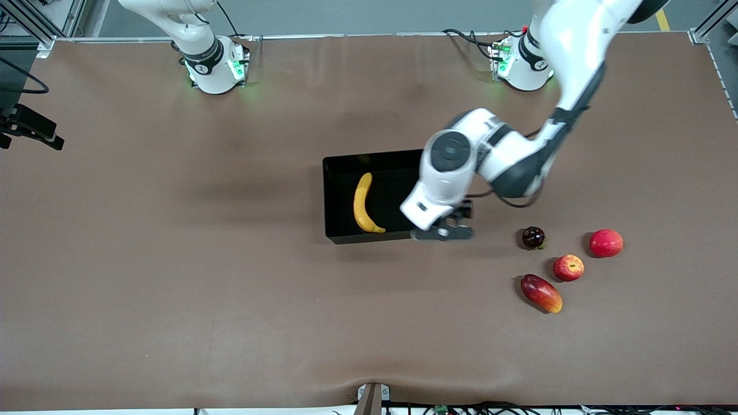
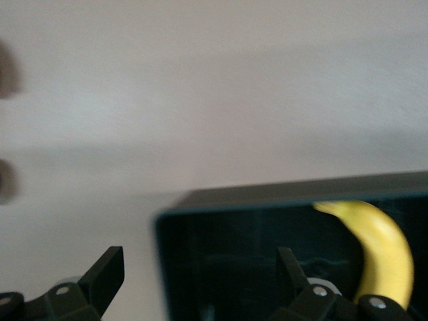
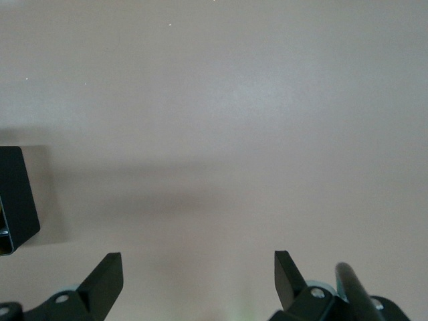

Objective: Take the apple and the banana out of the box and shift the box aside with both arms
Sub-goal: 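Move the left gripper back into the tray and grasp the banana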

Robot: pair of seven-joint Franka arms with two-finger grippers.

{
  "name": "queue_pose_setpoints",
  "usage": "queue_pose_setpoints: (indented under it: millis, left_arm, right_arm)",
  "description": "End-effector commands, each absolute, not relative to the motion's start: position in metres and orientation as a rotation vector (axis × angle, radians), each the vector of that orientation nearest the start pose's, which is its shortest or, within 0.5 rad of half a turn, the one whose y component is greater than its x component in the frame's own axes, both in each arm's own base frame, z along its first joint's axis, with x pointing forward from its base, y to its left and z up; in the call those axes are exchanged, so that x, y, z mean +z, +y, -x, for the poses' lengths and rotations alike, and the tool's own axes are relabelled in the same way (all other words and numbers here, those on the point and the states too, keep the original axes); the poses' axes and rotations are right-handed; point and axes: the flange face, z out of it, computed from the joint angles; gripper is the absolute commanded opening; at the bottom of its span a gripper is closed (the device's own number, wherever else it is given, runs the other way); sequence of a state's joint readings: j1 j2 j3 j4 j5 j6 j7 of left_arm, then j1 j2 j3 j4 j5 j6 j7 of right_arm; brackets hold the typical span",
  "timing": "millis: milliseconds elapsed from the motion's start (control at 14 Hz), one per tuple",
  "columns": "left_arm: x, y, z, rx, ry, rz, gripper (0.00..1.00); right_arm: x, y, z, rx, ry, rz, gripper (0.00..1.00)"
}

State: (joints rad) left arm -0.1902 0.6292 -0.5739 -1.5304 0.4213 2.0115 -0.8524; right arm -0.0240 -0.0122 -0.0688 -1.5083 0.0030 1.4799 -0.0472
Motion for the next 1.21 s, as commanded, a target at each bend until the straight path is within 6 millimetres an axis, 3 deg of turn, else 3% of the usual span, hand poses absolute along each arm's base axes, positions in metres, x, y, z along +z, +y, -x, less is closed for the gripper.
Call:
queue_pose_setpoints:
  millis: [0,143,429,714,1071,1143]
  left_arm:
    - [0.31,-0.467,-0.549,-0.026,-0.036,3.121,1.0]
    - [0.302,-0.486,-0.54,-0.052,-0.053,3.158,1.0]
    - [0.261,-0.529,-0.508,-0.05,-0.111,3.21,1.0]
    - [0.219,-0.557,-0.486,-0.112,-0.186,3.208,1.0]
    - [0.189,-0.56,-0.48,-0.108,-0.185,3.213,1.0]
    - [0.185,-0.562,-0.477,-0.112,-0.148,3.209,0.94]
  right_arm:
    - [0.653,-0.052,-0.541,0.03,0.079,3.151,1.0]
    - [0.653,-0.052,-0.541,0.03,0.079,3.151,1.0]
    - [0.652,-0.052,-0.541,0.033,0.079,3.151,1.0]
    - [0.65,-0.052,-0.543,0.04,0.079,3.151,1.0]
    - [0.649,-0.053,-0.543,0.042,0.081,3.151,1.0]
    - [0.649,-0.054,-0.543,0.045,0.081,3.151,1.0]
